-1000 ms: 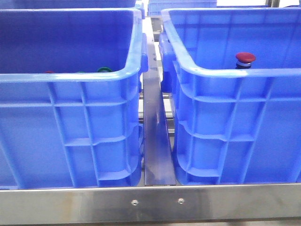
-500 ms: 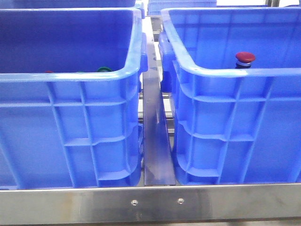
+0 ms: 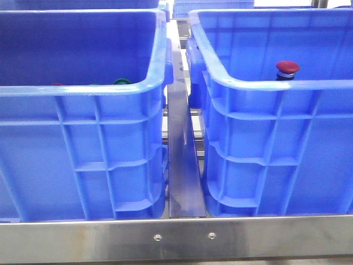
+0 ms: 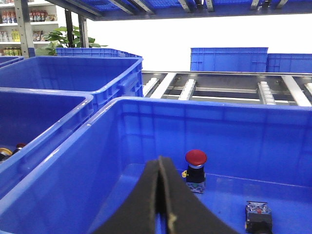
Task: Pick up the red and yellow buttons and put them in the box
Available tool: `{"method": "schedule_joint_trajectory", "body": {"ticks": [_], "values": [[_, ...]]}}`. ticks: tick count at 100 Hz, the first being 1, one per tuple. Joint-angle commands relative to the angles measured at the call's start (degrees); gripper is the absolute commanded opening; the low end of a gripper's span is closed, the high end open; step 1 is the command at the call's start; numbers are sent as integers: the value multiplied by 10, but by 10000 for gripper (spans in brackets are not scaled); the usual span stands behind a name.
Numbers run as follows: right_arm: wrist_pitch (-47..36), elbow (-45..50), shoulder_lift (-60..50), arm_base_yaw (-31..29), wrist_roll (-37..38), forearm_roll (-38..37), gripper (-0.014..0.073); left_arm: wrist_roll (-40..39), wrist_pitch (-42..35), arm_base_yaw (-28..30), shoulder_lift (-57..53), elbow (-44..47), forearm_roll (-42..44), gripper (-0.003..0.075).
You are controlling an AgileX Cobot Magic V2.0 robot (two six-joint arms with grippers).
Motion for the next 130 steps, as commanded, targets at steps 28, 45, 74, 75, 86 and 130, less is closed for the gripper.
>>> {"method": "schedule_joint_trajectory", "body": {"ticks": [28,45,74,75,86,130], "values": [[5,-16,7,1,-4,16,-71,-7,-51,0,-17,11,0,-20],[-40,-15,7,1,-4,16,-71,-7,-51,0,-17,11,0,-20],[-88,-11,5,-29,296,-348,-71,-7,-51,0,-17,11,0,-20],[-88,-10,5,-29,310,-363,-71,-7,-51,0,-17,11,0,-20],[-82,2,2,-31,535,-584,-71,-7,-51,0,-17,11,0,-20],[-201,138,-104,-49,933,-959,-71,-7,-51,0,-17,11,0,-20]]}}
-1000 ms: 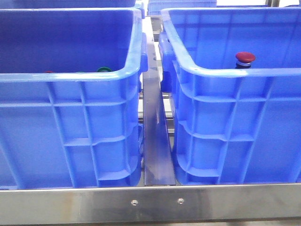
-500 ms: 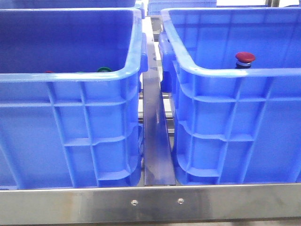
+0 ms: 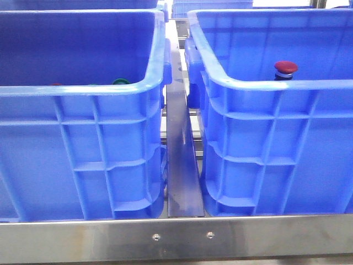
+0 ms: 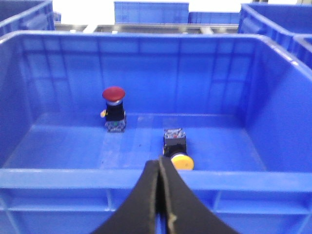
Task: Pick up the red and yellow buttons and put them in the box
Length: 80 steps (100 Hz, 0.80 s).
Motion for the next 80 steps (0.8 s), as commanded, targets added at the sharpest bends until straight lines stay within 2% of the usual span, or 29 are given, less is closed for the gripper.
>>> {"method": "schedule_joint_trajectory", "body": {"ticks": [1,5,23,80], "values": [[-84,14,-24,-14,27,-28,-71,-7,-50,0,-17,11,0,-20],[-48,12,-46,-21,27,-32,-71,-7,-50,0,-17,11,0,-20],[-18,13,-46,-31,27,-32,-71,-7,-50,0,-17,11,0,-20],[-16,13,-46,-31,27,-32,-71,-7,-50,0,-17,11,0,-20]]}}
